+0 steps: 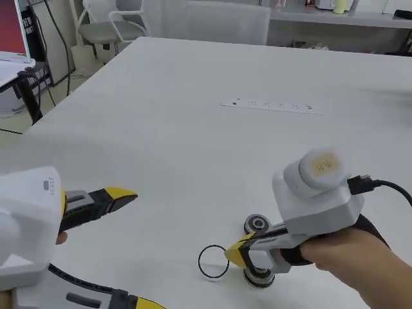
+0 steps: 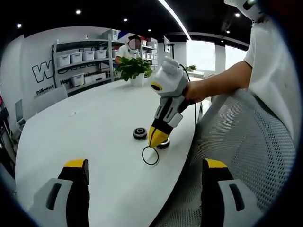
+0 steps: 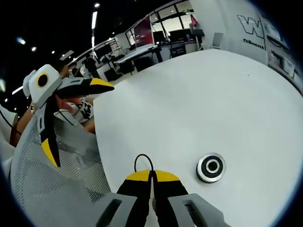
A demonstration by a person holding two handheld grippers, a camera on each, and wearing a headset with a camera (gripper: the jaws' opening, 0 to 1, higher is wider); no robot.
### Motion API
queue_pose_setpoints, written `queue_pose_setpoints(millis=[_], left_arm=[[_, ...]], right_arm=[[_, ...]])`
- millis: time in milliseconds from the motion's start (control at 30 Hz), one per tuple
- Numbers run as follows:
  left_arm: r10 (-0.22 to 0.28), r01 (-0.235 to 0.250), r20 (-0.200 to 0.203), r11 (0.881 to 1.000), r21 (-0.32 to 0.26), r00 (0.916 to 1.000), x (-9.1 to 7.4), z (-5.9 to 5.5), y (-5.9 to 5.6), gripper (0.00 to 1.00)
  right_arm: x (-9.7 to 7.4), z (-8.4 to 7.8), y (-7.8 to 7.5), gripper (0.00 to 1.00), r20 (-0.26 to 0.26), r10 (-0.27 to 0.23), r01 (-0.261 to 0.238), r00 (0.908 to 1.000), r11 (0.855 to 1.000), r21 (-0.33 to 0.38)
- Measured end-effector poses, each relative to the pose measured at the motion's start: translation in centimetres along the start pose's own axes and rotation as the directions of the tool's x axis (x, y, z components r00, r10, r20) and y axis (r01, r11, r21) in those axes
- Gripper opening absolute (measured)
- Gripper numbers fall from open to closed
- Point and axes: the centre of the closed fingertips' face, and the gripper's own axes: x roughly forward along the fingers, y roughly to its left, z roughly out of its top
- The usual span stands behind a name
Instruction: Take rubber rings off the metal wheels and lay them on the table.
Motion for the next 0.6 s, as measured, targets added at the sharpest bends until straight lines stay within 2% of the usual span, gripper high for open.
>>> queue_pose_setpoints(millis=[267, 367, 600], left_arm=[[0.010, -0.010, -0.005, 1.000, -0.001, 0.9999, -0.06, -0.14, 0.20, 0.98], [0.011, -0.011, -0.007, 1.000, 0.000, 0.9999, -0.06, -0.19, 0.23, 0.98], [0.010, -0.010, -0.010, 1.000, -0.002, 0.9999, -0.03, -0.25, 0.19, 0.97]], right_arm=[[0.42, -0.74, -0.36, 0.00, -0.037, -0.026, 0.025, 0.9990, 0.999, -0.042], [0.52, -0.92, -0.68, 0.05, -0.046, -0.049, 0.046, 0.9978, 0.997, -0.069], [-0.07, -0.22, -0.89, 0.07, -0.018, -0.056, 0.054, 0.9983, 0.996, -0.064]])
